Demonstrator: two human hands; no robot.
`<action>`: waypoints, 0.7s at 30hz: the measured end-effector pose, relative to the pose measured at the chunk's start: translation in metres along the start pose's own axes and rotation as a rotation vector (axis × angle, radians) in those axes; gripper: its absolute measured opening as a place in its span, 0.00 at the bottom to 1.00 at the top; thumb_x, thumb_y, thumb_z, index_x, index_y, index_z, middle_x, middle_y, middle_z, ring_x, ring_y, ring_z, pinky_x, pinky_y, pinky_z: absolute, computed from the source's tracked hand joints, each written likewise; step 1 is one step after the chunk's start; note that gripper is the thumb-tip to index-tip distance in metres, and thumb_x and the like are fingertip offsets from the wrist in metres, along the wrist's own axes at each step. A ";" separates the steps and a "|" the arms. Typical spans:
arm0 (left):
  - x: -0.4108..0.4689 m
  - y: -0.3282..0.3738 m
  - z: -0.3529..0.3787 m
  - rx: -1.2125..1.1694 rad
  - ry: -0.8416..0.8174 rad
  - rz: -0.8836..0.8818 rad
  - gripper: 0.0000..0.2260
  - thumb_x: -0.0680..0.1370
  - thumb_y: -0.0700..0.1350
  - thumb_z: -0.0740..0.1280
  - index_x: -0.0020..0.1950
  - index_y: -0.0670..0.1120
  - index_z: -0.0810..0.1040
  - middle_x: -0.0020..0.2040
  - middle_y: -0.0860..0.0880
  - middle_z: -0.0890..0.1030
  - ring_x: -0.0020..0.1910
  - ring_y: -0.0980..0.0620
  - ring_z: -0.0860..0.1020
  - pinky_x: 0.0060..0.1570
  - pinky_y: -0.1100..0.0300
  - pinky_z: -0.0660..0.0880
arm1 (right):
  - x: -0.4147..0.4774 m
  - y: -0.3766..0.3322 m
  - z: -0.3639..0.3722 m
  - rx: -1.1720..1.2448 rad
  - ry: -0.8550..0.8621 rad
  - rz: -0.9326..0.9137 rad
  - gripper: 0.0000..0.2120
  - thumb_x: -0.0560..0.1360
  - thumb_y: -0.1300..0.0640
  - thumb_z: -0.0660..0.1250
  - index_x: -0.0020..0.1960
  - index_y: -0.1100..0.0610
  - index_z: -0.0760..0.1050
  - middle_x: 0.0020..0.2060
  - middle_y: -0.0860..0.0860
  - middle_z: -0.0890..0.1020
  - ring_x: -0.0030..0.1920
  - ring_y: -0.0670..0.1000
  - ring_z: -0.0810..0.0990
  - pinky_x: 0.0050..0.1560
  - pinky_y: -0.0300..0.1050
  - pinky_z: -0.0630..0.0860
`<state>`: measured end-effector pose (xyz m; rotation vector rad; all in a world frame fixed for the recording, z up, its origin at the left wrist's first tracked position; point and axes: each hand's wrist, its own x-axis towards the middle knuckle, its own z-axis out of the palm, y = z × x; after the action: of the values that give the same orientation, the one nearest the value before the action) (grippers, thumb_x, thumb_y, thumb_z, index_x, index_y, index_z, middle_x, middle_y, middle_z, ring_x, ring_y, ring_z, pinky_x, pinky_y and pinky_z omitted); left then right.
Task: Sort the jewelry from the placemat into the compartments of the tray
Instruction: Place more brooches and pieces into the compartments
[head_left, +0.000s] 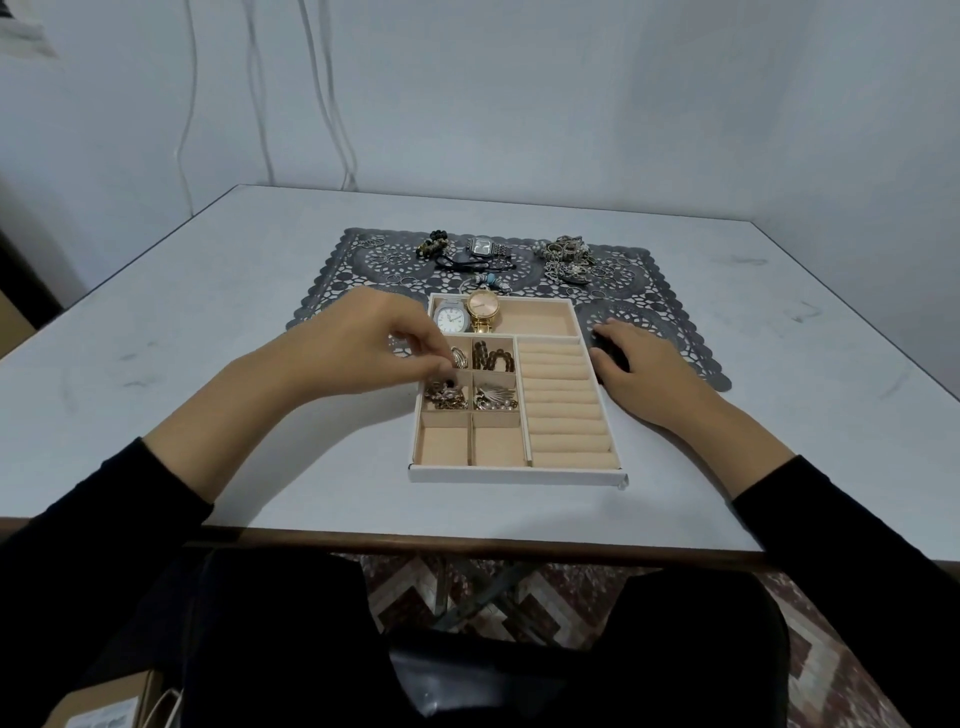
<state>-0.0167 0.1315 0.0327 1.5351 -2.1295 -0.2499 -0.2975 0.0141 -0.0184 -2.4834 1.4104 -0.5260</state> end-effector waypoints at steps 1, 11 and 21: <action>0.000 -0.002 -0.001 -0.042 0.030 -0.006 0.03 0.73 0.49 0.75 0.46 0.52 0.86 0.40 0.57 0.83 0.43 0.57 0.81 0.43 0.66 0.75 | 0.000 0.000 -0.001 0.011 0.007 -0.004 0.18 0.81 0.53 0.58 0.68 0.59 0.70 0.63 0.54 0.76 0.65 0.54 0.72 0.57 0.39 0.64; 0.026 -0.047 0.002 -0.059 0.273 -0.103 0.06 0.80 0.48 0.66 0.55 0.56 0.80 0.51 0.62 0.80 0.52 0.67 0.76 0.53 0.71 0.68 | 0.026 0.011 -0.023 0.137 0.158 0.068 0.17 0.80 0.53 0.60 0.67 0.56 0.72 0.63 0.53 0.78 0.63 0.52 0.74 0.58 0.38 0.64; 0.081 -0.104 0.009 0.198 0.104 -0.220 0.18 0.82 0.53 0.59 0.71 0.52 0.71 0.72 0.50 0.70 0.70 0.50 0.68 0.68 0.51 0.66 | 0.099 0.017 -0.024 0.103 0.139 -0.001 0.19 0.80 0.52 0.60 0.70 0.56 0.70 0.67 0.52 0.75 0.63 0.51 0.73 0.66 0.45 0.65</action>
<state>0.0459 0.0191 0.0037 1.8569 -1.9525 -0.0324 -0.2748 -0.0806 0.0162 -2.4072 1.3932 -0.7644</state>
